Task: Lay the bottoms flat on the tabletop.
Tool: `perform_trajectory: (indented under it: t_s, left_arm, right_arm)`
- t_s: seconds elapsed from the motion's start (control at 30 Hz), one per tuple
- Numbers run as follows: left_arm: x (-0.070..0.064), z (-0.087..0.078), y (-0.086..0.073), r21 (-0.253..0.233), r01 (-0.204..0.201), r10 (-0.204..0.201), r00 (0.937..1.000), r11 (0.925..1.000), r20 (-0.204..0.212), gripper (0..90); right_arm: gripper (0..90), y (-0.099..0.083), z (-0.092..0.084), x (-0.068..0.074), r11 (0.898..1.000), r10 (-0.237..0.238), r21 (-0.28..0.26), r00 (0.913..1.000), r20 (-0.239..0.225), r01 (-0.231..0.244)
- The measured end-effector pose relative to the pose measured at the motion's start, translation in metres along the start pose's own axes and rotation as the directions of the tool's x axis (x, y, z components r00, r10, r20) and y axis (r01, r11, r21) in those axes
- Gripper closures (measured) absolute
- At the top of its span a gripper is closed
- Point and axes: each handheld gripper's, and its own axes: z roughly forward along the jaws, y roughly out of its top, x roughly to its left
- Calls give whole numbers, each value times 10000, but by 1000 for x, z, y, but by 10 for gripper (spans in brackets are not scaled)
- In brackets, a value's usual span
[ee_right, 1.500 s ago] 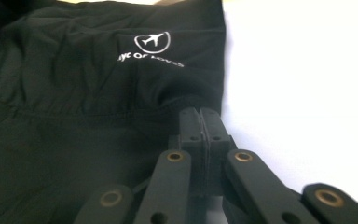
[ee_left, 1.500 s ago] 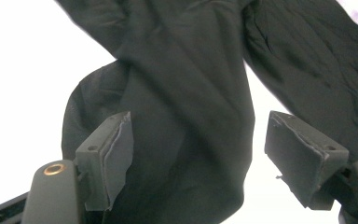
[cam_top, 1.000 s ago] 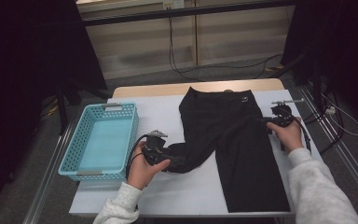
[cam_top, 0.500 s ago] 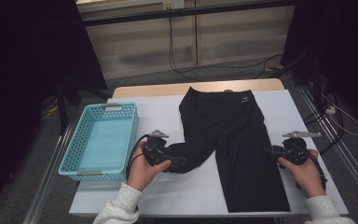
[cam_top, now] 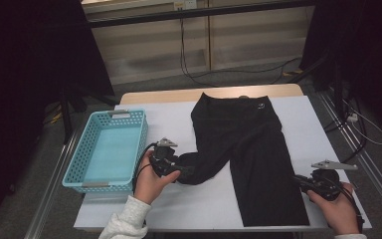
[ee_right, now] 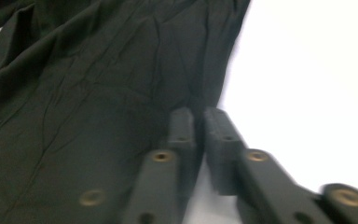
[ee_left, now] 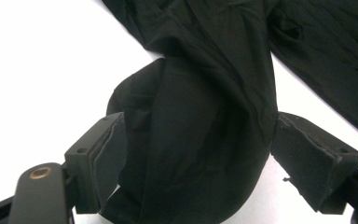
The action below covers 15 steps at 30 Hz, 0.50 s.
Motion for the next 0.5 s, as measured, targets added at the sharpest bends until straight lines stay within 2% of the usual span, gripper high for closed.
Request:
perform_trajectory:
  t_s: [0.03, 0.17, 0.33, 0.37, 0.5]
  left_arm:
    - [1, -1, 0, -36, 26, -26, 10000, 10000, -54, 190]
    - [3, 0, 1, -126, 98, -99, 9999, 9999, -130, 189]
    - [8, -1, 1, -140, 246, -248, 9996, 9996, -120, 189]
    - [8, -2, 1, -241, 372, -377, 9990, 9990, -224, 189]
    - [10, -2, 1, -317, 445, -455, 9985, 9985, -311, 190]
  right_arm:
    - [900, 0, 0, -1, 10000, 87, 44, 9997, -240, -86]
    - [900, -1, 0, -7, 9999, 169, -25, 9982, -570, -171]
    - [900, -3, -6, -16, 9997, 246, 14, 9988, -427, -246]
    - [900, -4, -7, -18, 9996, 277, 11, 9988, -399, -276]
    - [900, -7, -12, -24, 9995, 316, 0, 9991, -294, -316]
